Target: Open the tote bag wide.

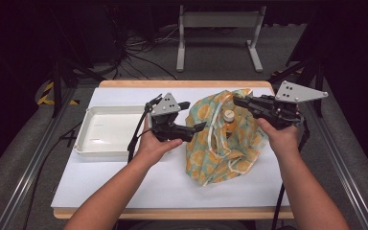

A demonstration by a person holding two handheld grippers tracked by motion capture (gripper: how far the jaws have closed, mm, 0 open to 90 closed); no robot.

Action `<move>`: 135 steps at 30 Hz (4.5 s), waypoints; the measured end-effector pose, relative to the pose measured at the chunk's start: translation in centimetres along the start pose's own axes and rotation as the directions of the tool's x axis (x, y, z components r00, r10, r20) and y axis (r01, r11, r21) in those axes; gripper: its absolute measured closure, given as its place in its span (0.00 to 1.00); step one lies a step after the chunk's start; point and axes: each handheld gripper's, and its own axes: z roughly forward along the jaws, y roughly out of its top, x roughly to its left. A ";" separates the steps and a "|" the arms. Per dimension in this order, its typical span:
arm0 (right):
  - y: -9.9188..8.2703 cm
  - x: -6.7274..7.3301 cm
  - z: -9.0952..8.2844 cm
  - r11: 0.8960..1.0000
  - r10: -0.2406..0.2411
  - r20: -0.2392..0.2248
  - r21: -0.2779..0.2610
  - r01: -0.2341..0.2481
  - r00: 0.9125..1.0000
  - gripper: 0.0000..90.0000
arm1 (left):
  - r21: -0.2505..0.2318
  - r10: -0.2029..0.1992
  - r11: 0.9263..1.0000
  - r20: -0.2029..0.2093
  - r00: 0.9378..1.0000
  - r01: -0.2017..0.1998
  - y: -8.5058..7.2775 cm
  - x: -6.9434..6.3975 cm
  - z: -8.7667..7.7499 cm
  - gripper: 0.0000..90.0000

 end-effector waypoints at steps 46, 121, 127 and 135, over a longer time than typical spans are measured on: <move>-0.5 0.6 -0.6 1.000 -0.003 -0.023 -0.012 0.003 1.000 0.85 | 0.034 0.034 0.999 0.026 0.999 -0.034 2.1 0.4 5.5 0.99; -7.4 -3.1 -4.7 0.981 0.096 0.253 0.140 -0.134 0.963 1.00 | 0.082 -0.055 0.995 -0.074 0.996 0.060 2.8 5.0 6.5 0.98; -7.8 -4.0 -4.4 0.975 0.114 0.253 0.159 -0.157 0.961 1.00 | 0.102 -0.065 0.992 -0.092 0.994 0.074 2.3 5.9 6.8 0.98; -8.9 -5.3 -3.3 0.963 0.126 0.277 0.196 -0.185 0.953 1.00 | 0.152 -0.056 0.985 -0.132 0.990 0.076 1.6 6.4 7.6 0.98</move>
